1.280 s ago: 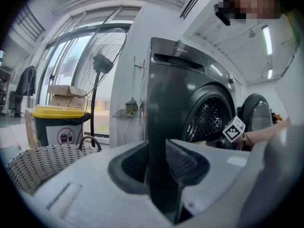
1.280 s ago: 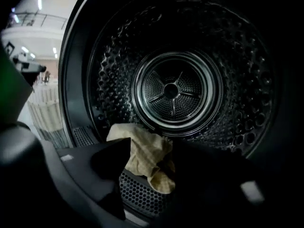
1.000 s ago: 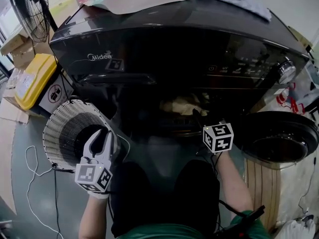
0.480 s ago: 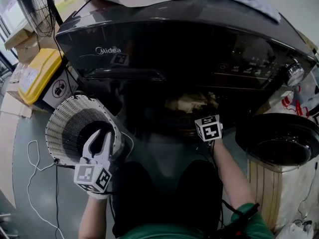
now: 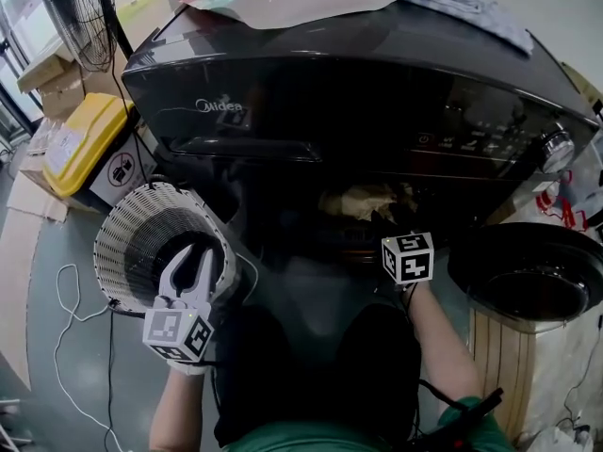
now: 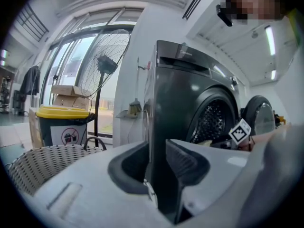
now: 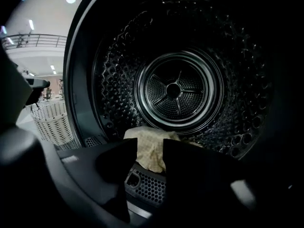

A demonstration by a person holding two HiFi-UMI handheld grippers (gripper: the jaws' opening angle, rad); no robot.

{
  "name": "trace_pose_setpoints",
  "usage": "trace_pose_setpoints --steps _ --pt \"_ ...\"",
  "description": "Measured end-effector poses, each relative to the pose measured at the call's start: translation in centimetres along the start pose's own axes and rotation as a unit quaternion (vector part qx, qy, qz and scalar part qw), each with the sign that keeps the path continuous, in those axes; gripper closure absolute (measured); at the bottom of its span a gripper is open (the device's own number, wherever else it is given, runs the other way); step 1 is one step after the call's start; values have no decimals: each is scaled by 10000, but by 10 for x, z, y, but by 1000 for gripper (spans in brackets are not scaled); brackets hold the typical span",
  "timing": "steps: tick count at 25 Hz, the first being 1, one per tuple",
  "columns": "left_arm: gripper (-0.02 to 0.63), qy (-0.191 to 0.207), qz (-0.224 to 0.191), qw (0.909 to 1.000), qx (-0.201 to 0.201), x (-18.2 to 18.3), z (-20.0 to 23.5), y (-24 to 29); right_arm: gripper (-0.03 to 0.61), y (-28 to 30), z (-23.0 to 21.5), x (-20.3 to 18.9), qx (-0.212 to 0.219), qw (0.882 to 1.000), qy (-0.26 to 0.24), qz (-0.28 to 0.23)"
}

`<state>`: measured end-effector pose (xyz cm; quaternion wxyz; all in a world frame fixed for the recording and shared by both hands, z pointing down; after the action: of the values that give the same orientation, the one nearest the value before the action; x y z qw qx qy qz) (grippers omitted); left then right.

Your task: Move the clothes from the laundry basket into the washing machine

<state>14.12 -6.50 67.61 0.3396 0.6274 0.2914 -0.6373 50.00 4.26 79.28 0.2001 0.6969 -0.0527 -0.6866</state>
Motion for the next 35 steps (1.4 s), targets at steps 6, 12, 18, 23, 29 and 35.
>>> trace_pose_setpoints --steps 6,12,18,23,29,35 --pt "506 -45 -31 9999 -146 -6 -8 15 410 -43 12 28 -100 9976 206 -649" --pt "506 -71 -96 9996 -262 -10 -16 22 433 -80 22 41 -139 9905 745 -1145" --pt "508 -103 -167 9991 -373 -11 -24 25 536 -101 35 51 -211 9881 611 -1393" --pt "508 32 -186 9990 -417 -11 -28 28 578 -107 42 54 -329 9871 221 -1548" --pt "508 89 -203 9990 -387 -8 -26 25 578 -111 47 59 -308 9851 25 -1690" --pt "509 116 -201 9991 -354 -9 -24 22 578 -117 53 67 -165 9808 -179 -1933"
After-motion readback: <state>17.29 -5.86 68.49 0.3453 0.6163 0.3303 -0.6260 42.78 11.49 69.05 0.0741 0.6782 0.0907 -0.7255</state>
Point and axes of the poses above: the fingertips, and each gripper's own axes: y forward along the fingers, z to its left, x out of its top, the point moved 2 cm from there along -y, backward along the fingers, and after that the axes turned 6 degrees about -z, right-handed, at the moved point
